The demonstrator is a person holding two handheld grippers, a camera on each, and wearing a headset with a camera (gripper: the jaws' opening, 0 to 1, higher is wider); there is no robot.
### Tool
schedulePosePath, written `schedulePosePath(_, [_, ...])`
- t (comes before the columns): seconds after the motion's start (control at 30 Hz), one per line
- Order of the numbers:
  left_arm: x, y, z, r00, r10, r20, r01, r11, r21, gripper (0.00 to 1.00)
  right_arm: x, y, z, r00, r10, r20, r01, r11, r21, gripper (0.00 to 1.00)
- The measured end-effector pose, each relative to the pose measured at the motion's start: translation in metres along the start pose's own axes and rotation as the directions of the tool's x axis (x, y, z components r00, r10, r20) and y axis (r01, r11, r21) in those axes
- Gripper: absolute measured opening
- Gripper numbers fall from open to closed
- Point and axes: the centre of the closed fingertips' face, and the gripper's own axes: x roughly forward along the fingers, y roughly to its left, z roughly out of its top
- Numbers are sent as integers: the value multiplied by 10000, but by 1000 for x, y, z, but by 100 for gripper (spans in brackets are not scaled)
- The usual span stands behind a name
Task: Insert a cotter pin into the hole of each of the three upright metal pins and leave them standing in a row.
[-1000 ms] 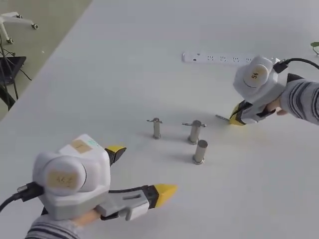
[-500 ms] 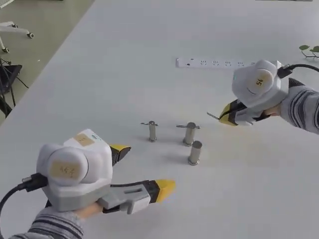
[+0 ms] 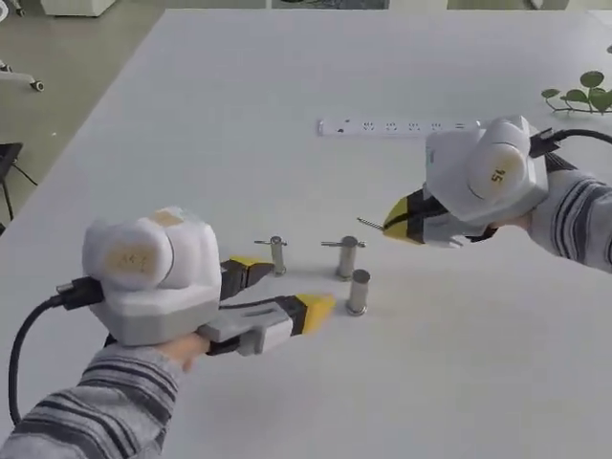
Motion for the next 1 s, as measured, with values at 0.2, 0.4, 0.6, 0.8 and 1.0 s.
schedulePosePath(0.2, [10,-1,8,10000,-20,-74,17,9992,-393,39,0,5,13,9988,-77,488,104,9983,-565,0])
schedulePosePath(0.4, [14,-1,10,9997,-43,-241,20,9959,-909,30,-3,19,27,9970,3,776,85,9936,-1124,0])
schedulePosePath(0.6, [18,-3,6,9985,-207,-505,125,9875,-1569,21,-1,29,30,9967,220,777,-96,9877,-1563,0])
schedulePosePath(0.8, [21,-7,11,9982,-546,-234,478,9718,-2310,16,-2,36,32,9961,336,818,-181,9829,-1832,0])
schedulePosePath(1.0, [23,-13,14,9963,-854,34,830,9571,-2777,11,-3,41,37,9941,437,995,-228,9791,-2023,0])
